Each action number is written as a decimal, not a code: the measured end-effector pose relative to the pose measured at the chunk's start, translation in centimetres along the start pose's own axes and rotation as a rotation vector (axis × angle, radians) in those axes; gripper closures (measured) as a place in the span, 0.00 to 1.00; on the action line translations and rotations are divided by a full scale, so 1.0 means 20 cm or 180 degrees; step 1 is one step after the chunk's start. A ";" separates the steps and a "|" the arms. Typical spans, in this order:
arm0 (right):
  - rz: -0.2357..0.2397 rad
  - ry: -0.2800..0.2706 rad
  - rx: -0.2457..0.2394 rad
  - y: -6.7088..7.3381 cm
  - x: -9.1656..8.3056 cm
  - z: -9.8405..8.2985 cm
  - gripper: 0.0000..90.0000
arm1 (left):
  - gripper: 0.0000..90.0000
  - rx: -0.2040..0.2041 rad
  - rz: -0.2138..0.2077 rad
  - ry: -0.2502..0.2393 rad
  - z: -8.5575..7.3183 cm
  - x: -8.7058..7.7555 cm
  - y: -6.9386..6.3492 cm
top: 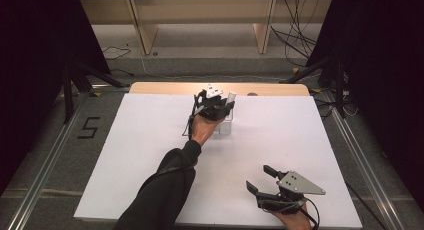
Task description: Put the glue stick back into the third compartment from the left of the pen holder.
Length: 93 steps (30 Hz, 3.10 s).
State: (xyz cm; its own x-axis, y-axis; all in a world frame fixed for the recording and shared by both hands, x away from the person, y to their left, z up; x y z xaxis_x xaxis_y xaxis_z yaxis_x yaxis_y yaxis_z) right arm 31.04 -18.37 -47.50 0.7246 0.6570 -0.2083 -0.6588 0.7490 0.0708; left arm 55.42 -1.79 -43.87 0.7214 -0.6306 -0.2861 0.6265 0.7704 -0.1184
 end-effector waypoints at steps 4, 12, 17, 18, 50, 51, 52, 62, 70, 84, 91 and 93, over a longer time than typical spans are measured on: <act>-0.0004 0.0008 -0.0002 0.00 0.00 0.00 0.26 | 0.75 0.0057 -0.0002 0.0037 0.00 0.00 -0.01; -0.0004 0.0025 -0.0020 0.00 0.00 0.00 0.26 | 0.75 0.0106 -0.0004 0.0073 -0.03 0.00 -0.01; -0.0001 0.0024 -0.0018 0.00 0.00 -0.01 0.26 | 0.65 0.0115 0.0028 0.0091 -0.03 0.00 -0.02; 0.0000 0.0022 -0.0016 0.00 0.00 -0.01 0.26 | 0.57 0.0092 0.0027 0.0076 -0.02 0.00 -0.02; 0.0007 0.0068 -0.0007 0.00 0.02 -0.02 0.26 | 0.17 -0.0079 -0.0406 0.0188 0.04 -0.34 -0.05; 0.0008 0.0066 -0.0010 0.00 0.02 -0.02 0.26 | 0.17 -0.0079 -0.0411 0.0179 0.03 -0.35 -0.05; 0.0011 0.0065 -0.0011 0.00 0.02 -0.02 0.26 | 0.17 -0.0074 -0.0432 0.0179 0.03 -0.36 -0.05; 0.0012 0.0076 -0.0016 0.00 0.02 -0.02 0.26 | 0.17 -0.0095 -0.0513 0.0105 -0.05 -0.47 -0.04; 0.0007 0.0083 -0.0006 0.00 0.02 -0.02 0.26 | 0.17 -0.0091 -0.0672 0.0065 -0.11 -0.56 -0.05; 0.0018 0.0077 0.0008 0.01 0.02 -0.02 0.26 | 0.17 0.0037 -0.0864 -0.0074 -0.16 -0.70 -0.07; 0.0027 0.0077 0.0018 0.01 0.02 -0.02 0.26 | 0.17 0.0115 -0.0914 -0.0090 -0.21 -0.79 -0.09; 0.0028 0.0074 0.0014 0.01 0.02 -0.02 0.26 | 0.17 0.0113 -0.0918 -0.0087 -0.22 -0.81 -0.09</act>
State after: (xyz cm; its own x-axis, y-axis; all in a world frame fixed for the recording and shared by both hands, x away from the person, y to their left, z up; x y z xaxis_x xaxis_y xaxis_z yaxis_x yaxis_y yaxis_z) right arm 31.18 -17.98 -48.02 0.7138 0.6614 -0.2303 -0.6642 0.7436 0.0769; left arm 41.21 7.44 -43.18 0.5194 -0.8259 -0.2195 0.8165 0.5554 -0.1576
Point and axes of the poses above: each handheld gripper's, and its own axes: x roughly forward along the jaws, z roughly out of its top, y roughly to its left, the point moved 5 cm from there along x, roughly forward along the jaws, and after that the axes turned 7 degrees about -y, right-handed, at the moved point
